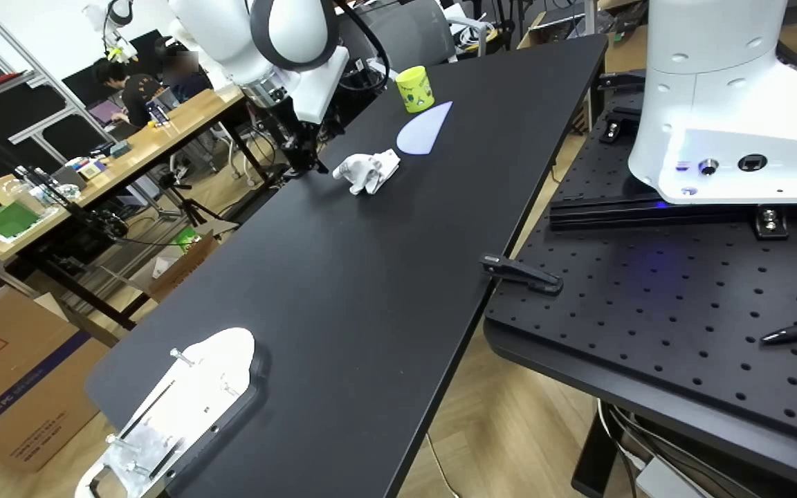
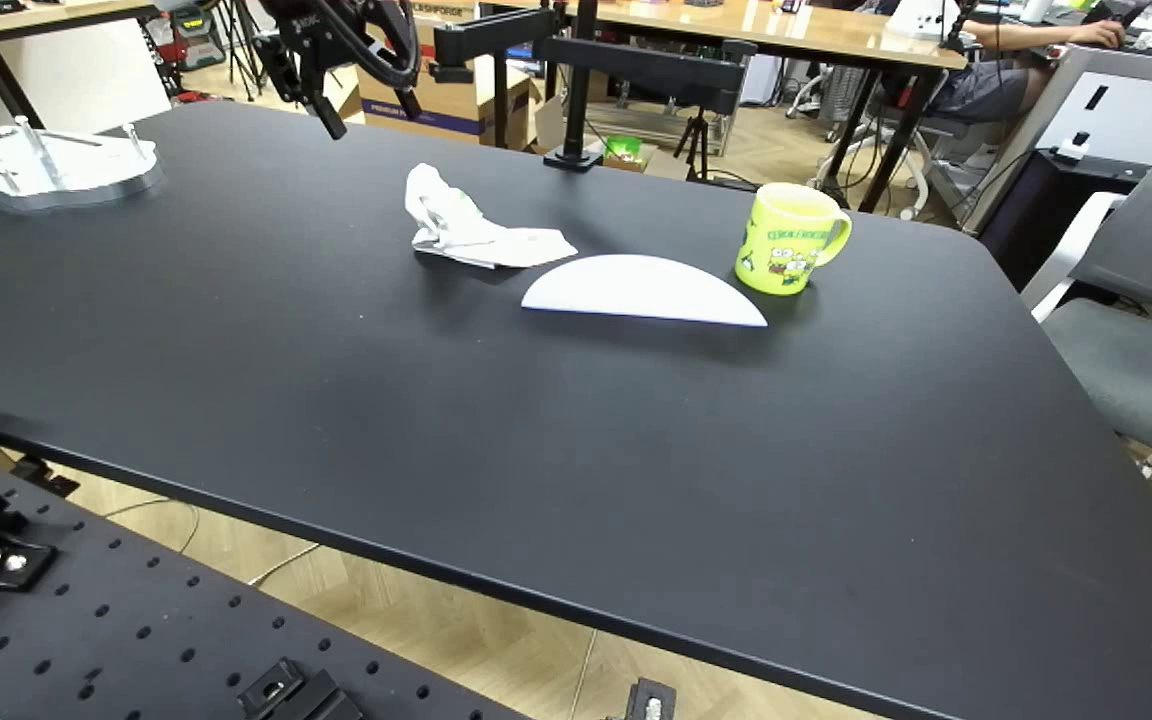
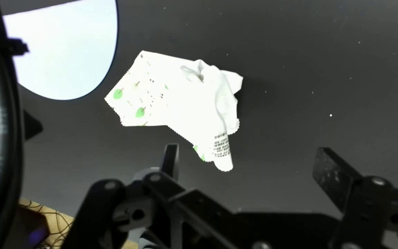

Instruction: Take the cloth from the table, hang it on the black stand, drop it from the stand, then pick it up and hang it on the stand

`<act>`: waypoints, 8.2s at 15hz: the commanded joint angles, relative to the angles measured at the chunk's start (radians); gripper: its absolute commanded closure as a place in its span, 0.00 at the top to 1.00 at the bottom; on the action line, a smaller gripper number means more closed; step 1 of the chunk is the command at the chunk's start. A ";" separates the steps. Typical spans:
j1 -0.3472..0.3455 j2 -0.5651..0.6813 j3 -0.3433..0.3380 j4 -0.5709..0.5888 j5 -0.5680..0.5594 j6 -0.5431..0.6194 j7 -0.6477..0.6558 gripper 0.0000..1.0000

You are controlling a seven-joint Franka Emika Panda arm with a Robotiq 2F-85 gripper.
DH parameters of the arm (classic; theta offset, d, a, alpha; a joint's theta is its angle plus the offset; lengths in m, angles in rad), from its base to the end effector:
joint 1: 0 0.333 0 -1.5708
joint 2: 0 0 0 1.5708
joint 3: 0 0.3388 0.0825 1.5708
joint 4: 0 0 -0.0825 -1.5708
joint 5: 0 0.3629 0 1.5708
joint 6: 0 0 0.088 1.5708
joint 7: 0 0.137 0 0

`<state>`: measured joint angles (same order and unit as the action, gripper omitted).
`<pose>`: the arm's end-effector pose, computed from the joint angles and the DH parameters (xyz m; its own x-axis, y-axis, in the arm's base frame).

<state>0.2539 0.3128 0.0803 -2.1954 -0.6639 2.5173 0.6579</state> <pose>0.5259 0.1768 0.2516 0.9607 0.2346 0.1483 0.1774 -0.9299 0.3222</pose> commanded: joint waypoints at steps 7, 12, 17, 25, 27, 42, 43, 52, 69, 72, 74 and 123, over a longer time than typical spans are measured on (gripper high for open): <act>0.073 0.034 -0.061 0.035 -0.055 0.024 0.270 1.00; 0.130 0.091 -0.092 0.050 -0.058 0.081 0.566 1.00; 0.124 0.093 -0.080 0.029 -0.031 0.097 0.564 1.00; 0.130 0.085 -0.111 0.024 -0.059 0.110 0.616 1.00; 0.132 0.070 -0.131 0.012 -0.080 0.113 0.643 1.00; 0.060 0.027 -0.164 -0.091 -0.182 0.136 0.772 1.00; 0.059 0.028 -0.165 -0.097 -0.188 0.146 0.781 0.98; 0.080 0.059 -0.196 -0.105 -0.228 0.264 0.779 0.27; 0.022 -0.291 -0.029 -0.091 0.025 0.005 0.413 0.01; -0.012 -0.356 0.010 -0.029 0.113 -0.099 0.327 0.01; -0.029 -0.388 0.034 0.018 0.165 -0.177 0.268 0.01; -0.237 -0.847 0.115 -0.394 0.437 -0.114 0.056 0.01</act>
<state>0.0195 -0.4744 0.1855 -2.5589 -0.2677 2.4306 0.7538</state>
